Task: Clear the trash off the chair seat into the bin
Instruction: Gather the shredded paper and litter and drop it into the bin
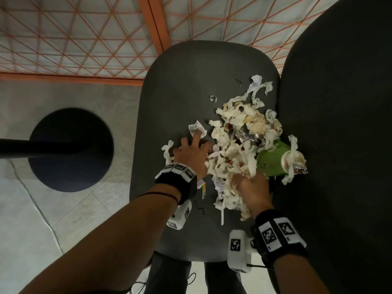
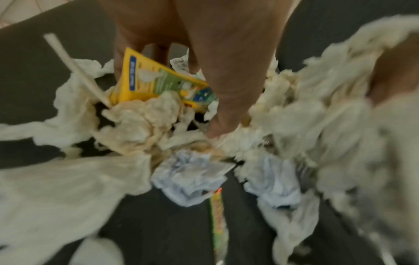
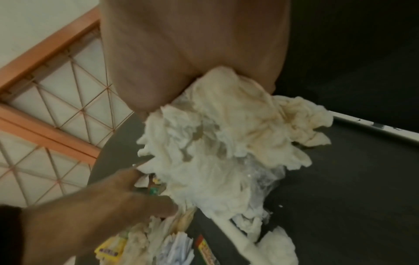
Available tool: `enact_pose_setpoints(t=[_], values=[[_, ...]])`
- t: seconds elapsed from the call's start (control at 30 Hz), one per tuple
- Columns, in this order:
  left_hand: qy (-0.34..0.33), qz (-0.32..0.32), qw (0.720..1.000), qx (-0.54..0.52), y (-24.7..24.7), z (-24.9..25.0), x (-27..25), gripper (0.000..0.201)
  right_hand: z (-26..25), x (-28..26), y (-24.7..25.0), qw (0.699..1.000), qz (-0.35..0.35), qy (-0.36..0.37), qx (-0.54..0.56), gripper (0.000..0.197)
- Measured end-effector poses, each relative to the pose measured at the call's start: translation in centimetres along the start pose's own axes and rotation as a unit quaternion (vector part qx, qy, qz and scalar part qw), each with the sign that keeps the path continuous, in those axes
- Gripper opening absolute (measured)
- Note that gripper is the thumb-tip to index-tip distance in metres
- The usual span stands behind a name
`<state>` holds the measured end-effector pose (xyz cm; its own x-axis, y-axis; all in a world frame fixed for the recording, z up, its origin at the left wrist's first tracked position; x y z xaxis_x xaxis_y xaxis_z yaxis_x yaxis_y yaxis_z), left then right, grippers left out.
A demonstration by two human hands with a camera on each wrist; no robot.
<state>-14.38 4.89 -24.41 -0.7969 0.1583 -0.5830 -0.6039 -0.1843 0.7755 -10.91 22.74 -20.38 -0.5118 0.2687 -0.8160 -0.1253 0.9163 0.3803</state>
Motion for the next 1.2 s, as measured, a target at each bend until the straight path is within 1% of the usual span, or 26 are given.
enact_pose_setpoints(t=[0.03,0.07,0.13,0.2,0.27,0.3,0.4,0.47,0.53,0.6,0.67,0.7,0.73,0.77,0.8,0.83,0.87,0.9,0.97,1.03,1.1,1.13,1.2], values=[[0.001,0.002,1.0,-0.01,0.2,0.0,-0.1,0.08,0.1,-0.1,0.0,1.0,0.003,0.012,-0.02,0.042],[-0.003,0.009,1.0,-0.009,0.5,0.1,-0.1,0.085,0.2,-0.1,-0.1,0.998,0.003,0.032,-0.045,0.046],[-0.02,0.032,0.999,0.011,1.3,0.1,0.0,0.089,0.3,0.0,-0.3,0.992,-0.001,0.064,-0.11,0.062],[-0.032,0.053,0.998,0.008,2.7,0.0,0.6,0.09,0.8,0.2,-0.7,0.988,-0.016,0.071,-0.136,0.078],[-0.054,0.051,0.997,-0.015,3.9,0.3,1.9,0.098,1.4,0.6,-1.2,0.985,-0.034,0.056,-0.158,0.088],[-0.071,0.037,0.997,-0.023,4.2,0.6,2.6,0.106,1.9,0.8,-1.5,0.981,-0.036,0.051,-0.184,0.09],[-0.115,-0.05,0.992,0.009,3.1,1.8,4.1,0.129,2.6,1.1,-2.1,0.965,-0.017,0.056,-0.254,0.087],[-0.133,-0.084,0.985,0.071,1.4,2.4,4.0,0.134,2.8,1.0,-2.2,0.957,0.0,0.06,-0.282,0.087],[-0.134,-0.082,0.982,0.107,0.1,2.6,3.6,0.127,2.9,1.2,-2.4,0.952,0.012,0.063,-0.3,0.084],[-0.147,-0.068,0.981,0.107,-0.4,2.9,3.0,0.109,2.7,1.2,-2.3,0.948,0.029,0.066,-0.309,0.077],[-0.181,-0.049,0.973,0.133,-0.7,3.0,2.1,0.085,2.4,1.0,-2.4,0.947,0.046,0.081,-0.308,0.067],[-0.197,-0.041,0.968,0.148,-0.8,3.0,1.6,0.08,2.3,0.8,-2.5,0.947,0.051,0.09,-0.304,0.062],[-0.207,-0.04,0.964,0.16,-1.1,2.9,1.3,0.082,2.2,0.7,-2.5,0.948,0.055,0.097,-0.299,0.058],[-0.208,-0.052,0.963,0.161,-1.4,2.8,1.0,0.087,2.3,0.5,-2.6,0.95,0.058,0.1,-0.291,0.057],[-0.207,-0.064,0.965,0.149,-1.7,2.7,0.9,0.09,2.4,0.4,-2.5,0.954,0.062,0.101,-0.277,0.056],[-0.211,-0.062,0.966,0.137,-1.7,2.7,0.9,0.09,2.6,0.3,-2.4,0.959,0.066,0.101,-0.255,0.057],[-0.215,-0.056,0.968,0.119,-1.6,2.8,1.0,0.084,2.6,0.3,-2.1,0.966,0.069,0.101,-0.227,0.056],[-0.219,-0.049,0.97,0.091,-1.1,2.9,1.1,0.074,2.6,0.4,-1.9,0.974,0.068,0.099,-0.194,0.055],[-0.223,-0.022,0.974,0.004,-0.1,3.1,1.1,0.056,2.5,0.8,-1.5,0.985,0.053,0.093,-0.134,0.056],[-0.213,0.033,0.971,-0.1,1.2,2.9,1.0,0.048,2.1,1.2,-1.4,0.993,0.03,0.086,-0.078,0.068],[-0.192,0.094,0.955,-0.205,2.4,2.5,0.8,0.045,1.3,1.5,-1.4,0.996,0.015,0.082,-0.02,0.077],[-0.188,0.121,0.942,-0.251,3.1,2.3,0.7,0.044,0.9,1.7,-1.3,0.997,0.014,0.081,-0.002,0.078],[-0.18,0.166,0.915,-0.322,4.8,1.9,0.2,0.041,-0.2,1.9,-1.1,0.997,0.014,0.068,0.023,0.069]])
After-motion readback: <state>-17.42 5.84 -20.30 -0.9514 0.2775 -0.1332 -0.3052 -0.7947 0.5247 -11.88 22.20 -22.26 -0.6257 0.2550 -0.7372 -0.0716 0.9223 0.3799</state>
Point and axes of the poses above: each hand's wrist, its own x-axis towards the middle knuckle, its own y-axis out of the back of the hand, z = x × y, the point moved 5 cm from there along x, towards the middle knuckle, and after that the axes turned 7 degrees about -y, right-handed, at the moved point
